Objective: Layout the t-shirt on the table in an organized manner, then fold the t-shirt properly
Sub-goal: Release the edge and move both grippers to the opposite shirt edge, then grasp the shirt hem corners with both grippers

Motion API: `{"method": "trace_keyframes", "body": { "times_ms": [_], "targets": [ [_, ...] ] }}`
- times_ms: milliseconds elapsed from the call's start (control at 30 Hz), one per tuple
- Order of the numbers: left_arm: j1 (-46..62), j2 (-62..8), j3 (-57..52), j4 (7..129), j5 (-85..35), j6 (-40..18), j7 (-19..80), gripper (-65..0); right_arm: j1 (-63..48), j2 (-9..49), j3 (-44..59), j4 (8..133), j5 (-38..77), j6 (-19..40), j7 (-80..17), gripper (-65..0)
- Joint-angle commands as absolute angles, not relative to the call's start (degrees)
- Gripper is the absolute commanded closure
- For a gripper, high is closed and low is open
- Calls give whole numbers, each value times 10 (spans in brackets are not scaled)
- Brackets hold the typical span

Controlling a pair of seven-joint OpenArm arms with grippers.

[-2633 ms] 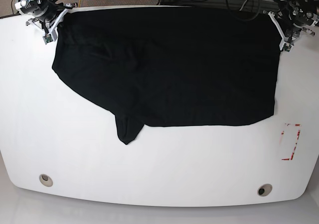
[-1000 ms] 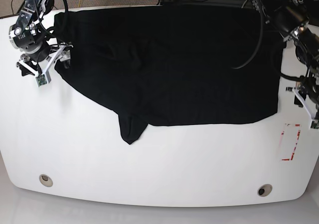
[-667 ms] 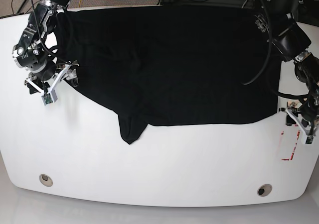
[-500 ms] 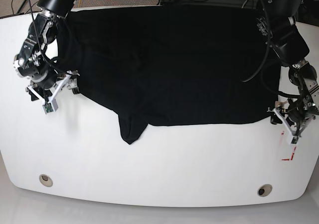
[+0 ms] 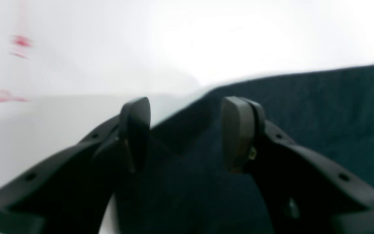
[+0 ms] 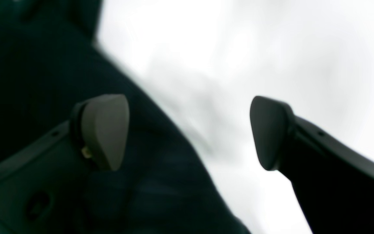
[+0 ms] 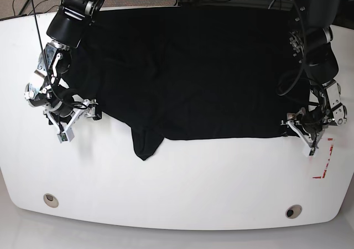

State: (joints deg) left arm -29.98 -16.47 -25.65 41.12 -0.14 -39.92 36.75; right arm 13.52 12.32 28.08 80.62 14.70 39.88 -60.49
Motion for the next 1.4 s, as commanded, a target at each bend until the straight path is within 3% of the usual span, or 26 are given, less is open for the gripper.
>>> {"method": "trace_keyframes", "body": {
  "times_ms": [0,1367],
  "targets": [
    [-315,-187,-256,419,-10,-400,358,-332,149,130,281,809,145,400,-594,-560],
    [-245,-209,-232,509,-14,-400,393,-332,94,106,281,861,142,400,-593,-560]
  ]
}}
